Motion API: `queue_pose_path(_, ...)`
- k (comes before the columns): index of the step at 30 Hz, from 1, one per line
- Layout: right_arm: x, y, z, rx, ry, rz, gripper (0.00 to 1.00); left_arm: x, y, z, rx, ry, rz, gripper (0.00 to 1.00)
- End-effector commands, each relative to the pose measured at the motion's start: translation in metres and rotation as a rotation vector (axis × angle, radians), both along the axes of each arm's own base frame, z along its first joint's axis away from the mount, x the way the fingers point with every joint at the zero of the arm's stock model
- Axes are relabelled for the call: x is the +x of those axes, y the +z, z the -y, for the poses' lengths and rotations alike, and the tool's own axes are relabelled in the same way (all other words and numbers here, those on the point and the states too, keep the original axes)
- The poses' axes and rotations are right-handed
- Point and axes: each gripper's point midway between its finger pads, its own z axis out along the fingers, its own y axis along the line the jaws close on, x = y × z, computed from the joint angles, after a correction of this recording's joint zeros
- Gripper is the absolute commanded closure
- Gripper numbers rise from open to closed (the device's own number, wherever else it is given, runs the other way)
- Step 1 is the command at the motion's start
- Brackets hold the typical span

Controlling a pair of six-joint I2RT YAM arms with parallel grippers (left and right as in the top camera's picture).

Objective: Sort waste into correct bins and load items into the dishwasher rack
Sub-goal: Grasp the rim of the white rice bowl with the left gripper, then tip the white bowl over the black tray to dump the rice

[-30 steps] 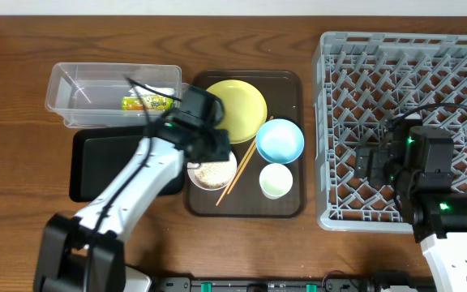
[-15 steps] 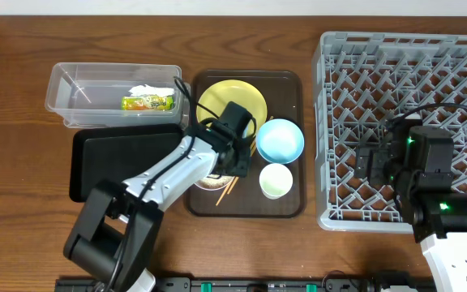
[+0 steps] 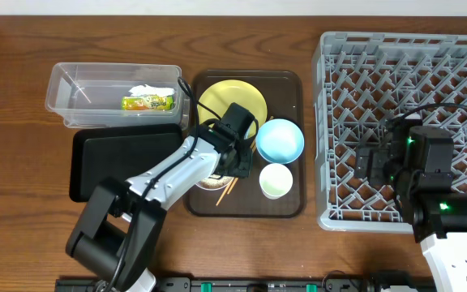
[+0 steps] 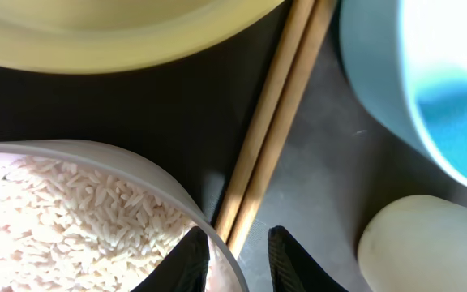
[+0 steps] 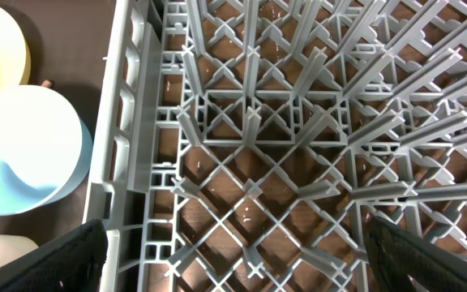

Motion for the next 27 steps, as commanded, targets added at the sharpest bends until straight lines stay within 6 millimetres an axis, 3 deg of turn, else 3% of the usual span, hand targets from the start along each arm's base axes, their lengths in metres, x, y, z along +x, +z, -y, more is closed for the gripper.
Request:
queue_pose_path(1,0.003,0.009,-0.003,0.007,0.007,0.020,0.01,-0.004,-0.010,-0.005,0.031,0.007,-0.023,0.74)
queue_pose_path(8,0.003,0.009,-0.003,0.007,0.007,0.020,0.01,-0.006,-0.007,-0.006,0.035,0.007,-0.027,0.94)
queue_pose_path(13,0.003,0.009,-0.003,0.007,0.007,0.020,0.01,-0.008,0.017,-0.008,0.023,0.008,-0.010,0.94)
queue_pose_path(18,0.003,0.009,-0.003,0.007,0.007,0.020,0.01,-0.006,0.059,-0.015,-0.027,0.030,0.069,0.94)
queue_pose_path(23,0.003,0.009,-0.003,0.007,0.007,0.020,0.01,0.008,0.093,-0.037,-0.121,0.105,0.127,0.94)
queue_pose_path(27,0.003,0.009,-0.003,0.007,0.007,0.020,0.01,0.016,0.102,-0.056,-0.238,0.133,0.092,0.94)
